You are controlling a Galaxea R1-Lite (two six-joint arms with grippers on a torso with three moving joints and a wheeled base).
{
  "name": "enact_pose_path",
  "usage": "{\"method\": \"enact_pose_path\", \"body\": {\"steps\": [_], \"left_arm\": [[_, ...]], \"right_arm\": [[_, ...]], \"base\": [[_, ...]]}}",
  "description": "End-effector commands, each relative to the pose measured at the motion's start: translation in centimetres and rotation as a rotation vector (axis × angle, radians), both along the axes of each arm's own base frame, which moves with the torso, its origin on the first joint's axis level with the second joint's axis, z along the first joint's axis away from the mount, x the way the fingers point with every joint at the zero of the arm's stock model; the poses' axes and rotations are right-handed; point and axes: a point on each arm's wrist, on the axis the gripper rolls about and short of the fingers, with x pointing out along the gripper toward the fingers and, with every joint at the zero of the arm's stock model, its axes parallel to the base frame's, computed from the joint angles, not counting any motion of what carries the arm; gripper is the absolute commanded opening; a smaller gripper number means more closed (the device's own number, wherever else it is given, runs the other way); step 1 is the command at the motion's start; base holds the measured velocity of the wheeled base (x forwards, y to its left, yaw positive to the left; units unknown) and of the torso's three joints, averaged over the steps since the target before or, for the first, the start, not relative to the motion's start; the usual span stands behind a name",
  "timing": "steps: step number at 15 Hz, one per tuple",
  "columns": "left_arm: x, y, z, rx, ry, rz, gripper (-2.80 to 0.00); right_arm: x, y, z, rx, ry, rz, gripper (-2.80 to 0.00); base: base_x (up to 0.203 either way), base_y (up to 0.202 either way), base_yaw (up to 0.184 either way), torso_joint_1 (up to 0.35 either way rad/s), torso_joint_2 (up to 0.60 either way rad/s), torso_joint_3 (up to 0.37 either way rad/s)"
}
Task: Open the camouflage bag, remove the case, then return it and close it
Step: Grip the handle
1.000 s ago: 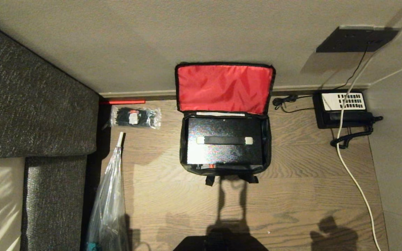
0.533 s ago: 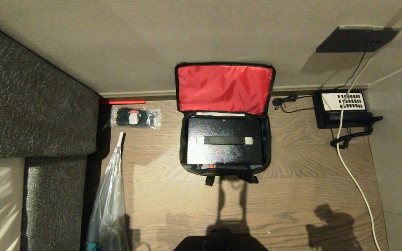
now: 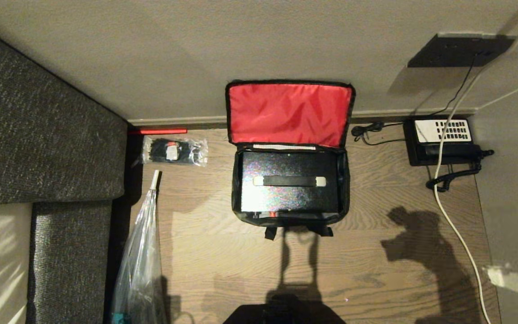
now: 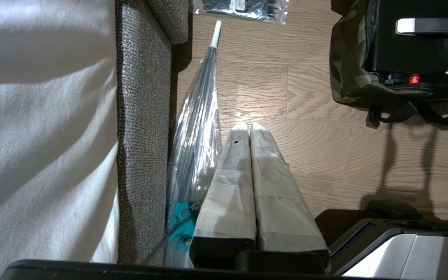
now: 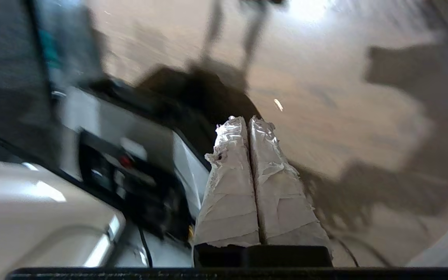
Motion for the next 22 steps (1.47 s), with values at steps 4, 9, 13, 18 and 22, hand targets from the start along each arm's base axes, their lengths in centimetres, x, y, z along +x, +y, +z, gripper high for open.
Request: {"method": "enact_pose_path", "body": {"steps": [4, 9, 13, 18, 22], "left_arm": [[0.0, 0.0, -0.1, 0.000, 0.001, 0.001, -2.80], [0.0, 0.0, -0.1, 0.000, 0.001, 0.001, -2.80], [0.0, 0.0, -0.1, 0.000, 0.001, 0.001, -2.80], [0.0, 0.0, -0.1, 0.000, 0.001, 0.001, -2.80], [0.0, 0.0, -0.1, 0.000, 0.001, 0.001, -2.80]], "right_arm": [[14.1, 1.4, 0.5, 0.224, -0.098, 0.067, -2.80], [19.8, 6.2, 1.2, 0.316, -0.158, -0.182, -2.80], [18.7, 11.0, 0.6, 0.366, -0.109, -0.146, -2.80], [17.5, 15.0, -3.0, 0.090, -0.102, -0.070, 0.00], [17.5, 19.9, -6.1, -0.208, -0.218, -0.169, 0.00]], "base": [[0.000, 0.000, 0.000, 0.000, 0.00, 0.000], [0.000, 0.000, 0.000, 0.000, 0.00, 0.000], [0.000, 0.000, 0.000, 0.000, 0.00, 0.000], [0.000, 0.000, 0.000, 0.000, 0.00, 0.000], [0.000, 0.000, 0.000, 0.000, 0.00, 0.000]]}}
